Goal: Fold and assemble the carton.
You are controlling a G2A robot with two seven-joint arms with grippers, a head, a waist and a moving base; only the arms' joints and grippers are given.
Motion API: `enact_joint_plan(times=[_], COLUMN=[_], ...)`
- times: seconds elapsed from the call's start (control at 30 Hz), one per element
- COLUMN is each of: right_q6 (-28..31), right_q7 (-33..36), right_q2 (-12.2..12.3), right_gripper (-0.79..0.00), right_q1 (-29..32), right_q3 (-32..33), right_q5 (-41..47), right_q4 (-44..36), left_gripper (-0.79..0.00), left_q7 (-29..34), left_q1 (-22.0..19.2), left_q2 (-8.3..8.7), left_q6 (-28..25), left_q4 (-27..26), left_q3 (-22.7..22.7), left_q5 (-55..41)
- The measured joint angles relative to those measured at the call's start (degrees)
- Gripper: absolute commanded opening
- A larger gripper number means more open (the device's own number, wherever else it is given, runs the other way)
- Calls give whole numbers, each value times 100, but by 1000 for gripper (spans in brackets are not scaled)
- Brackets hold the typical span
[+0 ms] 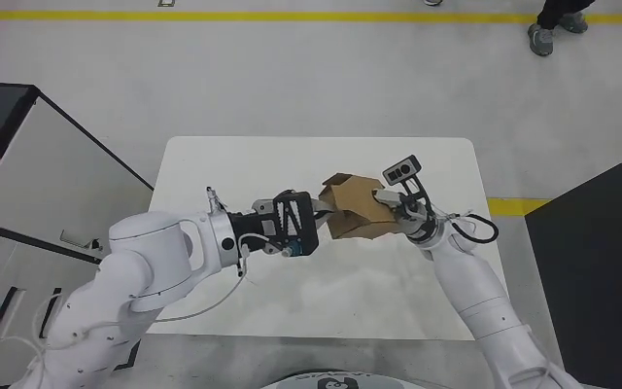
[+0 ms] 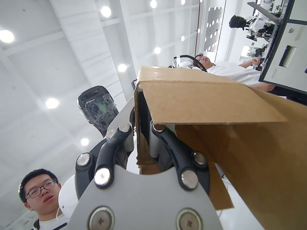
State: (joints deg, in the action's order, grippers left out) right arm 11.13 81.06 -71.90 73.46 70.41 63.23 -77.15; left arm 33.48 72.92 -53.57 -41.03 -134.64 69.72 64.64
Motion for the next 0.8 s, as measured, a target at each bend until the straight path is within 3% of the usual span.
enact_joint_plan(times=[0.3, 0.8], right_q6=[79, 75], right_q7=[-453, -513], right_q2=[-2, -17], right_gripper=[-785, -785], right_q1=[77, 87], right_q3=[91, 121], right_q5=[-100, -141], right_q4=[-21, -16], left_gripper=[-785, -785], left_q7=[-236, -335], left_q1=[-138, -522], left_q2=[-8, -82], left_q6=[-87, -108], left_q4=[0, 0], left_q3=[1, -507], left_q5=[-99, -215])
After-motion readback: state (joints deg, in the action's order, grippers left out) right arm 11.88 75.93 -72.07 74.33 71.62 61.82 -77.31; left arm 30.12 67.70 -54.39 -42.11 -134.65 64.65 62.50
